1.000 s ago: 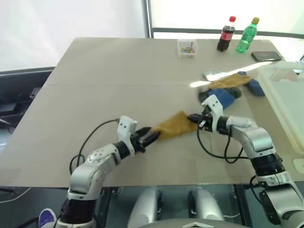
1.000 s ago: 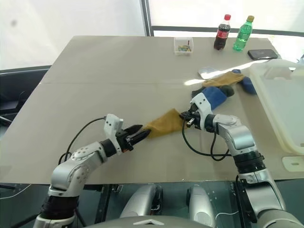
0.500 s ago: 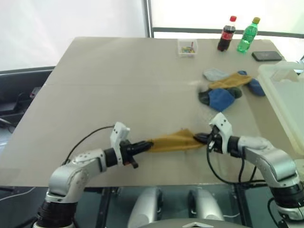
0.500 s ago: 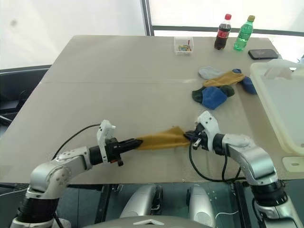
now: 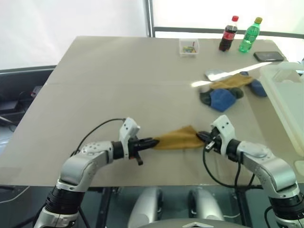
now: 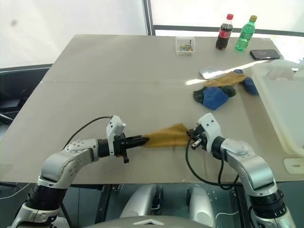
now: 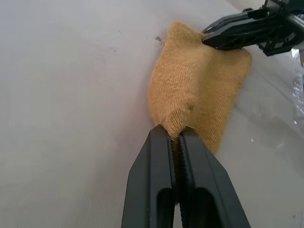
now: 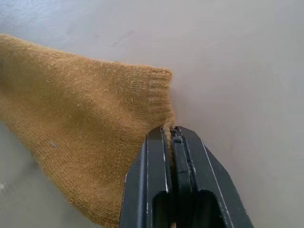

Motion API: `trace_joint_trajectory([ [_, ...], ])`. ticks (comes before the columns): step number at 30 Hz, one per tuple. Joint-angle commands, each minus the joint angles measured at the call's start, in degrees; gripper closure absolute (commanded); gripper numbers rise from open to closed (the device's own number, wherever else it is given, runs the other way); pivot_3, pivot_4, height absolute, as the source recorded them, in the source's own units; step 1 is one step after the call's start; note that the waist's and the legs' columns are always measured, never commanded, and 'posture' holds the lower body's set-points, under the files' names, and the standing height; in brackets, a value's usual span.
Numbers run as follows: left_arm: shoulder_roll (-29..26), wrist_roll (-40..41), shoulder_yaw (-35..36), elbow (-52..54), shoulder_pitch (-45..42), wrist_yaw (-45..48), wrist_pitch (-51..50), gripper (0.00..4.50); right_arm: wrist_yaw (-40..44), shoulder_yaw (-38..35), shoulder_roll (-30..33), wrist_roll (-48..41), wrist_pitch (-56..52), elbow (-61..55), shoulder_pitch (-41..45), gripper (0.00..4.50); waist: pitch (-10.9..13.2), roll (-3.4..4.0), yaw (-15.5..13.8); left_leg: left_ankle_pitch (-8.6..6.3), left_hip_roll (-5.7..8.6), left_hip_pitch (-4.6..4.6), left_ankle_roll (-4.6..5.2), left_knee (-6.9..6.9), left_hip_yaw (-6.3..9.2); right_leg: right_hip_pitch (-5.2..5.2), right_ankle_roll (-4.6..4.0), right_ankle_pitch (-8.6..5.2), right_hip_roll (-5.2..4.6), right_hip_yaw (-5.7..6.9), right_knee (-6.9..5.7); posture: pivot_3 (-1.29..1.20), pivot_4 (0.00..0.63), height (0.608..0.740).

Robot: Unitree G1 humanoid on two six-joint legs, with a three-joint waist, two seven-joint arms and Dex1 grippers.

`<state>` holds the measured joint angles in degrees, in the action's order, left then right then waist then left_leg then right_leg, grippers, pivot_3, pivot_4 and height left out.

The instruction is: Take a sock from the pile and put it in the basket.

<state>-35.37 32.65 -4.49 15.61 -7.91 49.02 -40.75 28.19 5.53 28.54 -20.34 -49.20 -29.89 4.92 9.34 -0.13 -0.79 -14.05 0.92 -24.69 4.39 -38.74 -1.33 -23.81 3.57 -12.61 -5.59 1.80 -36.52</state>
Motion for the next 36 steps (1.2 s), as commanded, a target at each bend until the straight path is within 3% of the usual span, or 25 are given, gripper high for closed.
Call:
trace_joint_trajectory([
  [1, -0.1, -0.3, 0.5, 0.6, -0.1, 1.0, 1.8, 3.59, -0.6, -1.4, 1.1, -0.1, -0.7, -2.6, -1.6, 4.5, 0.0, 0.0, 0.0, 0.0, 0.0, 0.0, 0.0, 0.0, 0.0, 0.0, 0.0, 0.0, -0.01, 0.0, 0.0, 0.0, 0.15, 0.729],
  [2, -0.1, -1.1, 0.5, 0.3, -0.2, 0.8, 2.7, 3.04, -0.7, -1.5, 1.4, 0.0, -0.6, -3.0, -2.0, 4.5, 0.0, 0.0, 0.0, 0.0, -0.01, 0.01, 0.01, 0.0, 0.0, 0.0, 0.0, 0.0, 0.0, 0.02, 0.01, 0.0, 0.15, 0.729],
  [4, -0.2, -2.0, 0.7, -0.1, -0.2, 0.8, 3.8, 2.44, -0.8, -1.6, 1.7, 0.2, -0.5, -3.5, -2.4, 4.5, 0.0, 0.0, 0.0, 0.0, -0.01, 0.02, 0.01, 0.0, 0.02, 0.0, 0.01, -0.01, -0.01, 0.04, 0.01, 0.0, 0.15, 0.729],
  [7, -0.1, -4.1, 1.5, -0.5, 0.2, 0.1, 7.2, 0.92, -1.3, -2.1, 1.6, 0.1, -0.5, -3.9, -2.5, 4.5, 0.0, -0.01, 0.0, 0.0, -0.01, 0.03, 0.01, 0.0, 0.02, 0.0, 0.01, 0.0, -0.01, 0.03, 0.01, 0.0, 0.15, 0.729],
  [9, -0.4, -3.7, 3.1, -0.2, 1.3, 0.7, 8.9, 0.24, -1.9, -2.3, 1.7, 0.3, -0.5, -4.5, -2.9, 4.5, 0.0, -0.01, 0.0, 0.0, -0.01, 0.03, 0.01, 0.0, 0.02, 0.0, 0.0, 0.0, -0.01, 0.03, 0.01, 0.0, 0.15, 0.729],
  [17, -2.1, -5.8, 4.9, -0.1, 4.4, 0.8, 12.1, 0.24, -4.2, -1.5, 2.6, 3.2, 1.2, -4.7, -5.5, 4.5, 0.0, -0.01, -0.1, -0.01, -0.02, 0.01, 0.01, 0.0, 0.03, 0.0, 0.01, 0.0, -0.04, 0.06, 0.04, 0.0, 0.15, 0.729],
  [27, 5.6, -13.0, -3.6, -2.5, -2.9, -7.3, 9.2, 0.24, -3.5, -1.5, 3.1, 3.7, 2.9, -4.5, -4.9, 4.5, 0.0, -0.05, -0.1, 0.01, 0.02, 0.03, 0.03, -0.02, 0.02, 0.09, 0.2, 0.11, 0.25, 0.08, 0.1, 0.0, 0.15, 0.729],
  [31, 4.5, -17.7, -6.5, -3.3, -3.2, -7.4, 11.8, 0.24, -3.8, -1.2, 2.8, 4.0, 2.8, -4.8, -4.6, 4.5, 0.0, -0.04, -0.1, 0.01, -0.02, 0.07, 0.03, -0.02, 0.02, 0.15, 0.23, 0.12, 0.31, 0.05, 0.08, 0.0, 0.15, 0.729],
  [36, 5.9, -15.6, -3.2, -3.5, -4.2, -7.5, 12.3, 0.24, -4.0, -1.2, 2.6, 4.5, 2.9, -4.5, -4.1, 4.5, 0.0, -0.03, 0.0, 0.01, -0.04, 0.1, 0.03, -0.02, 0.02, 0.17, 0.07, 0.03, 0.32, 0.04, 0.09, 0.0, 0.15, 0.729],
])
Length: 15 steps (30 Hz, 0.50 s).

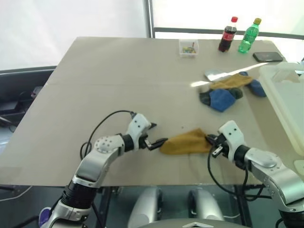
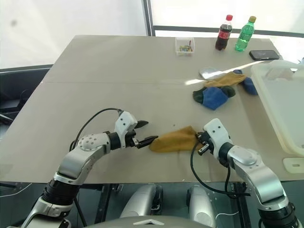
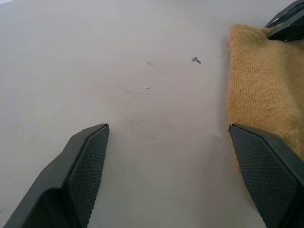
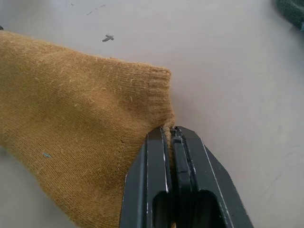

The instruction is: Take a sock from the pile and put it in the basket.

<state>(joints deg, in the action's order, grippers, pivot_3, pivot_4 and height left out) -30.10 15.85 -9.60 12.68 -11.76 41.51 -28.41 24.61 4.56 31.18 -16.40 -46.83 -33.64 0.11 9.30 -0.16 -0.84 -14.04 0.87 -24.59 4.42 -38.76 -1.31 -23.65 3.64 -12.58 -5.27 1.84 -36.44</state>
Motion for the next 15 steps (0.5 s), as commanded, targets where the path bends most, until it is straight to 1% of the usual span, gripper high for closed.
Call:
trace_joint_trajectory([
  [1, 1.8, 4.2, 3.6, 0.4, -0.6, 0.9, -0.2, 0.24, -0.4, -0.2, -0.1, 0.7, 0.6, -0.7, 0.8, 4.5, 0.0, 0.0, 0.0, 0.0, -0.01, 0.0, 0.0, 0.0, 0.0, 0.0, 0.0, 0.0, 0.0, 0.0, 0.0, 0.0, 0.15, 0.729],
  [3, 3.7, 10.5, 6.5, 2.8, -1.3, 2.1, -3.0, 0.24, -0.4, -0.3, -0.2, 0.7, 0.6, -0.4, 1.3, 4.5, 0.0, -0.03, 0.0, 0.0, -0.02, -0.03, 0.0, -0.01, 0.01, -0.02, 0.01, 0.01, 0.0, 0.01, 0.0, 0.0, 0.15, 0.729],
  [5, 3.3, 12.1, 6.4, 4.2, -1.3, 3.5, -4.8, 0.24, -0.2, -0.2, -0.3, 0.8, 0.6, -0.2, 1.6, 4.5, 0.0, -0.03, 0.0, 0.0, -0.03, -0.06, 0.0, -0.02, 0.02, -0.03, 0.1, 0.06, -0.01, 0.02, 0.0, 0.0, 0.15, 0.729],
  [9, 1.2, 9.0, 3.5, 3.6, -0.5, 4.3, -3.9, 0.24, -0.1, -0.1, -0.3, 0.9, 0.8, 0.1, 1.8, 4.5, 0.0, -0.03, 0.0, 0.0, -0.01, -0.06, -0.01, -0.02, 0.01, -0.02, 0.15, 0.09, 0.03, 0.02, 0.0, 0.0, 0.15, 0.729],
  [13, 0.4, 4.6, 0.8, 1.3, -0.3, 3.2, -2.3, 0.24, -0.1, -0.4, -0.4, 0.8, 0.5, -0.1, 1.8, 4.5, 0.0, -0.03, 0.0, 0.0, 0.0, -0.06, 0.0, -0.02, 0.0, -0.01, 0.15, 0.08, 0.07, 0.01, 0.0, 0.0, 0.15, 0.729],
  [15, 0.9, 2.8, -0.4, -0.4, -0.1, 2.4, -1.8, 0.24, -0.1, -0.5, -0.3, 0.7, 0.4, -0.3, 1.7, 4.5, 0.0, -0.02, 0.0, 0.0, 0.0, -0.05, 0.0, -0.02, 0.0, -0.01, 0.14, 0.08, 0.09, 0.0, 0.0, 0.0, 0.15, 0.729],
])
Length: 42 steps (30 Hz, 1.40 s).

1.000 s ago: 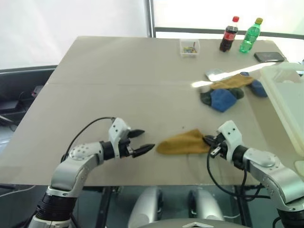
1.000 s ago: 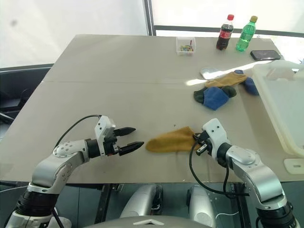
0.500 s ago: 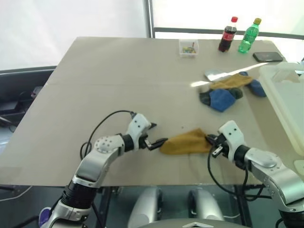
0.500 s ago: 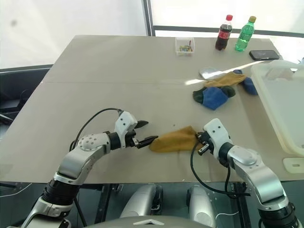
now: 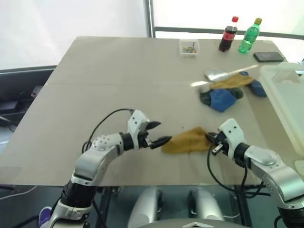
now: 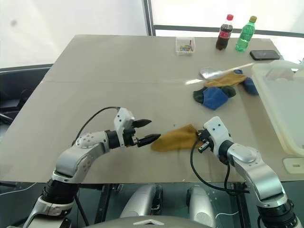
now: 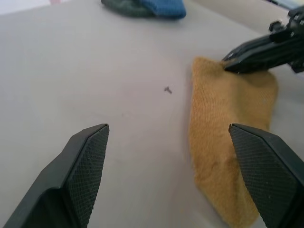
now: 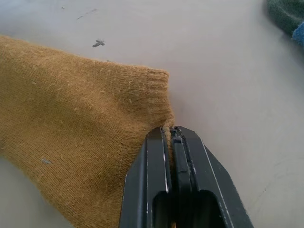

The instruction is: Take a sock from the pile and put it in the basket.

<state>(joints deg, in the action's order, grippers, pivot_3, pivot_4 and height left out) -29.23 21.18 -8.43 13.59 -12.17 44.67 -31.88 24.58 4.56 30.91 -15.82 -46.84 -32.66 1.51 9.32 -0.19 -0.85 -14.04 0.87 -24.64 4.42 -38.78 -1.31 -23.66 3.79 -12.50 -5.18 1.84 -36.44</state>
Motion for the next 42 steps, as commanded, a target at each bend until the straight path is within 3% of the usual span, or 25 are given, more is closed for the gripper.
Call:
trace_joint_trajectory([
  [1, -0.1, -4.0, -2.6, -2.3, 0.3, -0.9, 2.5, 0.24, 0.0, -0.5, 0.0, 0.1, 0.4, -1.3, 0.3, 4.5, 0.0, 0.0, 0.0, 0.0, 0.0, 0.01, 0.0, 0.0, 0.0, 0.0, 0.0, 0.0, 0.0, -0.01, 0.0, 0.0, 0.15, 0.729],
  [6, 0.9, -5.0, -2.5, -3.7, 0.6, -0.9, 5.1, 0.24, 0.2, -1.1, 0.5, -0.1, 0.3, -2.0, 0.2, 4.5, 0.0, 0.03, 0.0, 0.0, -0.01, 0.07, 0.0, 0.0, 0.0, 0.06, -0.07, -0.04, 0.0, -0.03, -0.01, 0.0, 0.15, 0.729],
  [12, 4.1, 2.7, 6.2, -0.9, 2.6, 1.6, 12.3, 0.24, 1.9, -2.0, -0.9, -1.6, 5.4, -2.9, -0.4, 4.5, 0.0, 0.0, 0.1, 0.0, -0.04, 0.01, 0.0, -0.01, 0.0, -0.01, -0.02, -0.01, -0.05, -0.03, -0.01, 0.0, 0.15, 0.729],
  [16, 4.1, 5.8, 9.6, 0.8, 4.0, 2.6, 13.5, 0.18, 0.9, -3.4, -1.5, -1.7, 5.3, -2.5, -0.1, 3.27, 0.0, 0.0, 0.0, 0.0, -0.05, 0.02, -0.01, -0.01, 0.0, -0.01, -0.01, 0.0, -0.05, -0.03, -0.02, 0.0, 0.15, 0.729],
  [19, 3.1, 6.9, 10.8, 1.9, 4.8, 3.8, 13.6, 0.18, 1.4, -4.7, -1.5, -3.2, 4.7, -3.5, -0.5, 1.88, 0.0, 0.0, -0.1, 0.0, -0.03, 0.0, 0.0, -0.01, 0.0, 0.0, -0.08, -0.04, -0.08, -0.01, -0.01, 0.0, 0.15, 0.729],
  [23, 1.6, 9.1, 13.0, 3.7, 5.1, 4.4, 12.8, 0.18, 3.0, -7.7, -1.0, -5.7, 4.8, -4.1, 0.3, 1.88, 0.0, 0.0, 0.0, 0.0, -0.02, 0.01, 0.0, -0.02, 0.0, 0.0, -0.1, -0.05, -0.08, -0.01, -0.01, 0.0, 0.15, 0.729],
  [27, 0.7, 13.8, 15.3, 6.4, 5.5, 4.7, 10.4, 0.09, 1.6, -8.0, -0.3, -2.7, 7.6, 1.5, 6.8, 1.84, 0.0, 0.0, 0.3, 0.0, -0.04, 0.03, 0.0, -0.02, -0.01, 0.0, -0.14, -0.07, -0.07, -0.03, -0.02, 0.0, 0.15, 0.729],
  [31, 1.0, 13.7, 15.5, 8.5, 5.3, 1.7, 9.2, 0.09, -0.8, -4.9, 0.5, 3.9, 10.3, 14.1, 17.5, 1.84, 0.0, 0.0, 0.2, 0.01, -0.04, 0.09, -0.01, -0.09, -0.07, 0.01, -0.2, -0.1, 0.0, -0.08, -0.08, 0.0, 0.15, 0.729],
  [37, 1.9, 12.4, 14.6, 11.1, 7.0, -1.3, 9.9, 0.09, -3.6, 2.5, -1.0, 16.0, 22.3, 44.7, 38.5, 1.84, 0.0, 0.01, 0.6, 0.16, -0.02, 0.08, -0.25, -0.09, -0.16, -0.01, -0.02, 0.01, 0.12, -0.17, -0.14, 0.0, 0.15, 0.729],
  [42, 2.6, 11.2, 14.5, 14.1, 10.6, -3.5, 11.2, 0.09, -8.8, 2.3, -7.8, 19.6, 33.2, 81.3, 57.6, 1.84, 0.1, -0.02, 1.3, 0.17, -0.01, -0.03, -0.28, -0.06, -0.2, -0.13, 0.02, 0.04, 0.14, -0.23, -0.19, 0.0, 0.15, 0.729],
])
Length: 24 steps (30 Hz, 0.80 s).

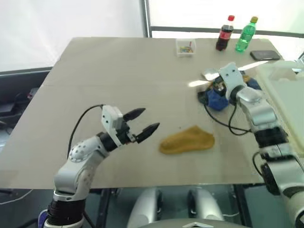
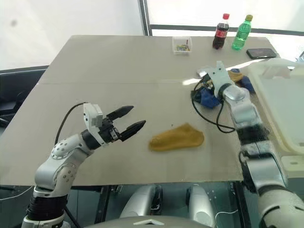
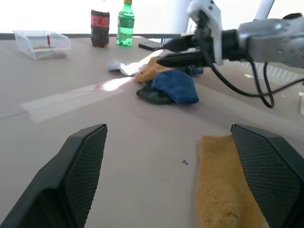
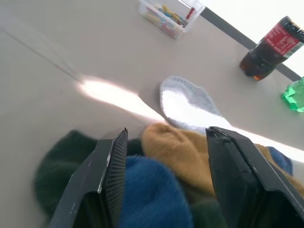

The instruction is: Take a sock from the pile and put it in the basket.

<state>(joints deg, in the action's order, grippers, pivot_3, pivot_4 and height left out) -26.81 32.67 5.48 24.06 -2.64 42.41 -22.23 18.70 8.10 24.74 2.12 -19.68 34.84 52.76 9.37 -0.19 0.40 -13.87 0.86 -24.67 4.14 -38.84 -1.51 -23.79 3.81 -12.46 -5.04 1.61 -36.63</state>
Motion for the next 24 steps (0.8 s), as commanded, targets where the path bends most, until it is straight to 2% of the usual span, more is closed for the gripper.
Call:
trace_joint_trajectory([
  [1, 0.3, -0.5, 0.8, 4.1, 1.8, -1.8, 1.7, 0.09, -3.7, -2.1, -2.4, 1.4, 6.7, 18.8, 8.6, 1.84, 0.0, -0.01, 0.1, 0.0, 0.01, 0.0, 0.0, 0.04, 0.03, 0.0, 0.0, 0.0, -0.01, 0.02, 0.03, 0.0, 0.15, 0.729],
  [5, 0.2, -1.7, 1.3, 6.2, 4.9, -3.7, 2.4, 0.09, -3.1, -4.1, -3.5, 0.8, 9.6, 31.0, 14.3, 1.84, 0.0, 0.01, 0.3, 0.0, 0.02, 0.0, -0.01, 0.21, 0.0, 0.0, 0.0, 0.0, -0.02, -0.01, 0.16, 0.0, 0.15, 0.729],
  [11, 0.0, -1.1, 2.0, 7.8, 7.3, -4.4, 2.7, 0.09, -0.2, -6.4, -3.7, 0.3, 8.6, 36.0, 17.1, 1.84, 0.0, 0.05, 0.5, 0.03, 0.01, 0.06, -0.06, 0.39, -0.02, -0.03, -0.01, 0.0, -0.02, -0.02, 0.22, 0.0, 0.15, 0.729],
  [12, -0.2, -1.2, 2.2, 7.7, 7.2, -4.4, 2.8, 0.0, 0.1, -7.0, -3.7, 0.1, 8.5, 36.4, 17.4, 2.23, 0.0, 0.05, 0.5, 0.04, 0.01, 0.07, -0.08, 0.4, -0.02, -0.03, -0.01, 0.0, -0.02, -0.02, 0.19, 0.0, 0.15, 0.729],
  [13, -0.3, -1.2, 2.3, 7.5, 7.1, -4.4, 2.9, 0.0, 0.2, -7.4, -3.7, 0.0, 8.5, 36.7, 17.6, 2.34, 0.0, 0.06, 0.5, 0.04, 0.01, 0.08, -0.08, 0.41, -0.02, -0.03, -0.01, 0.0, -0.02, -0.03, 0.19, 0.0, 0.15, 0.729],
  [15, -0.4, -1.2, 2.5, 7.4, 7.1, -4.4, 2.9, 0.0, 0.6, -8.0, -3.8, -0.1, 8.5, 36.9, 18.0, 2.96, 0.0, 0.06, 0.5, 0.04, 0.01, 0.08, -0.08, 0.41, -0.02, -0.03, -0.01, 0.0, -0.03, -0.03, 0.18, 0.0, 0.15, 0.729],
  [18, -0.6, -1.1, 2.8, 7.2, 7.5, -4.1, 3.2, 0.0, 1.2, -8.9, -4.0, -0.3, 8.6, 36.8, 18.6, 4.35, 0.0, 0.07, 0.5, 0.04, 0.01, 0.08, -0.08, 0.41, -0.02, -0.04, -0.01, 0.0, -0.03, -0.03, 0.18, 0.0, 0.15, 0.729],
  [24, -0.3, -1.6, 2.3, 7.0, 8.5, -4.1, 4.1, 0.0, 3.8, -9.6, -4.2, -0.4, 7.6, 36.4, 18.6, 4.44, 0.1, 0.09, 0.6, 0.04, 0.01, 0.08, -0.08, 0.41, -0.02, -0.04, -0.01, 0.0, -0.03, -0.04, 0.18, 0.0, 0.15, 0.729],
])
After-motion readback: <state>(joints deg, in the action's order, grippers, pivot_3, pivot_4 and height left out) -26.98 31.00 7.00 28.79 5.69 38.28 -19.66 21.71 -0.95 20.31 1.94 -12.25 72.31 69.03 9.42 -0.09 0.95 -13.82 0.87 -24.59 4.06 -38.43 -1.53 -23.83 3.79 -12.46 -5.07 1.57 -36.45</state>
